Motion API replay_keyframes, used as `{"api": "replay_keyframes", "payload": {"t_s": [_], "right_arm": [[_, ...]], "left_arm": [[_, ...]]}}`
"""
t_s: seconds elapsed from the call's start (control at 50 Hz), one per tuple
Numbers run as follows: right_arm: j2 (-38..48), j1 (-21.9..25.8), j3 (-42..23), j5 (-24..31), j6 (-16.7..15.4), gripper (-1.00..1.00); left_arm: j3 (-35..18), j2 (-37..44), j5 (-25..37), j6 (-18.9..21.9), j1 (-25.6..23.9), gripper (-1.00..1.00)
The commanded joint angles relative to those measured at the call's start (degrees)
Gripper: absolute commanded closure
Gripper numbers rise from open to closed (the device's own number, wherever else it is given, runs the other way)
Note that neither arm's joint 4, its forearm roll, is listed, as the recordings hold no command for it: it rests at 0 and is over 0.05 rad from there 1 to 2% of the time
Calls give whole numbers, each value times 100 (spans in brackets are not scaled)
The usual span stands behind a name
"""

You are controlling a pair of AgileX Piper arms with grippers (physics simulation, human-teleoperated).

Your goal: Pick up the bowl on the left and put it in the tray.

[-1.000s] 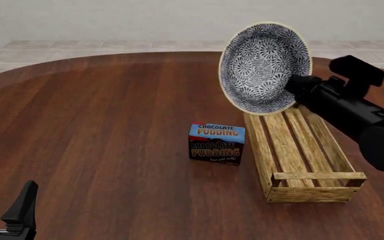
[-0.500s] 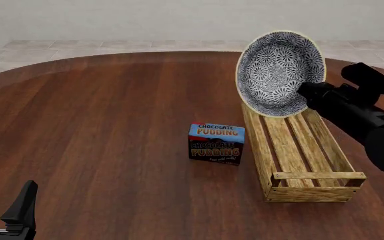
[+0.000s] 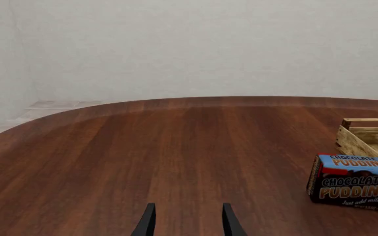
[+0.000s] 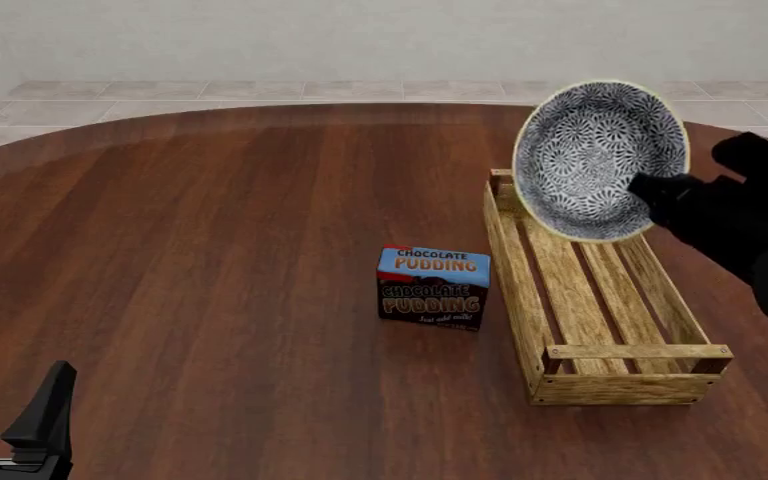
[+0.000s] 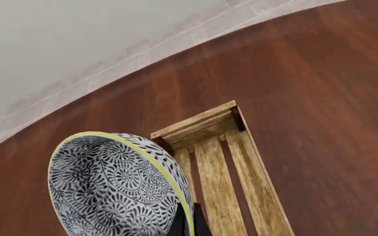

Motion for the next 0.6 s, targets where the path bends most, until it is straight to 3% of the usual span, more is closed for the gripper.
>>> {"api": "replay_keyframes", "payload": {"t_s": [0.02,0.16,0.32,0.6], "right_arm": [[301,-160,-145,204,-4,100],[501,-16,-189,272,170,100],[689,292,-135,196,585,100],[851,-15,-109,155,820,100]], "left_arm": [[0,0,0,0,0,-100],[0,0,0,0,0,-100],[0,0,0,0,0,-100],[0,0,0,0,0,-100]]}}
